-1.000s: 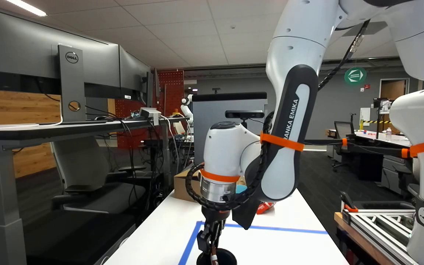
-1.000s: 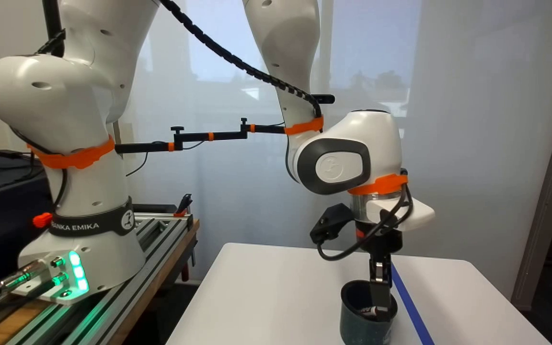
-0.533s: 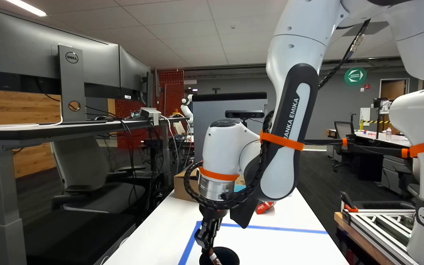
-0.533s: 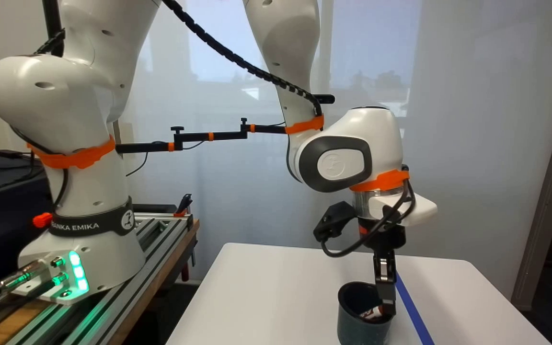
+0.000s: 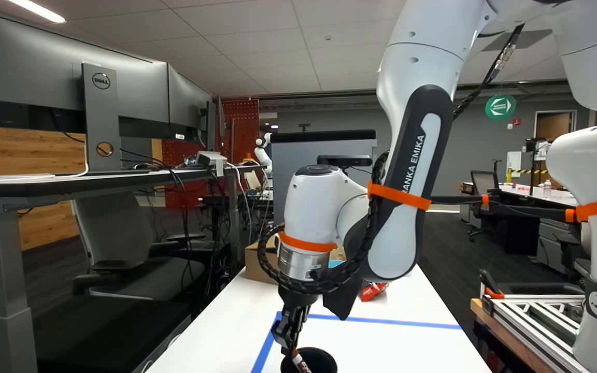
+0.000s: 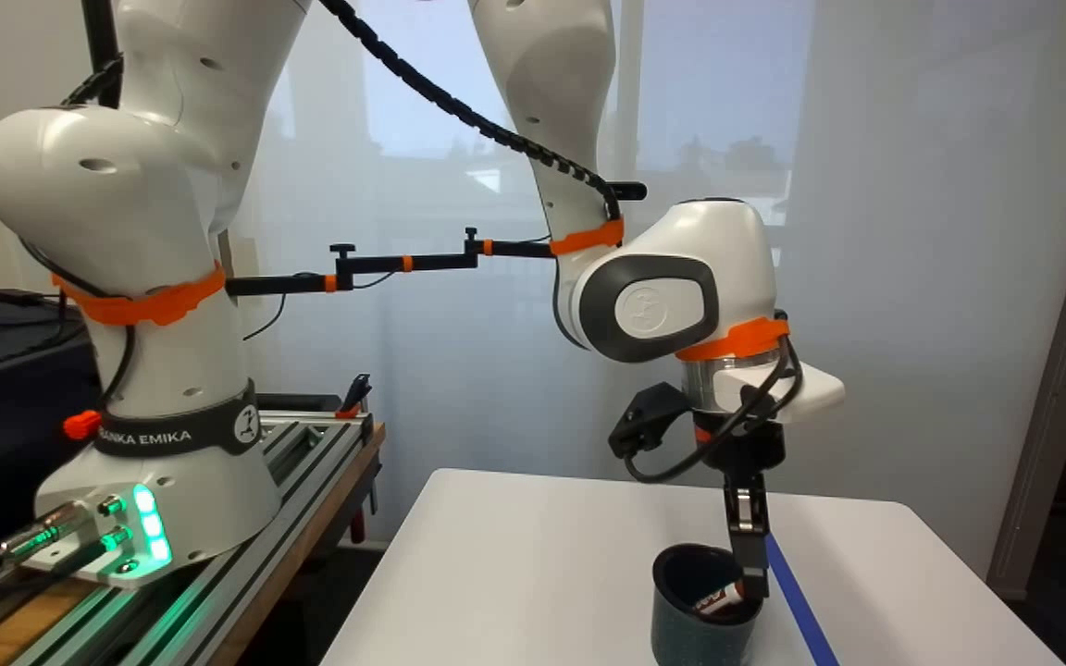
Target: Take the marker out of the cup
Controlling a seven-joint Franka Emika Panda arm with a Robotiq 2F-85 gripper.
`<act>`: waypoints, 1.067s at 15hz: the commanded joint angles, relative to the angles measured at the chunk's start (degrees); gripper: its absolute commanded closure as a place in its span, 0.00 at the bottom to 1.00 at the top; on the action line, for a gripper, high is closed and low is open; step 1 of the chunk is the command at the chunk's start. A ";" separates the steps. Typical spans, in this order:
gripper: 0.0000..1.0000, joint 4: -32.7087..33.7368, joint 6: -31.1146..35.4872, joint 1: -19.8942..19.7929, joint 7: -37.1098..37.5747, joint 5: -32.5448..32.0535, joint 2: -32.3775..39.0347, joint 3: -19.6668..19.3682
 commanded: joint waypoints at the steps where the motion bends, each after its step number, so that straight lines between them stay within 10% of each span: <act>1: 0.95 -2.10 -0.61 3.98 0.18 1.00 -3.81 -2.84; 16: 0.95 -6.02 -5.52 21.91 12.30 -12.71 -15.25 -27.19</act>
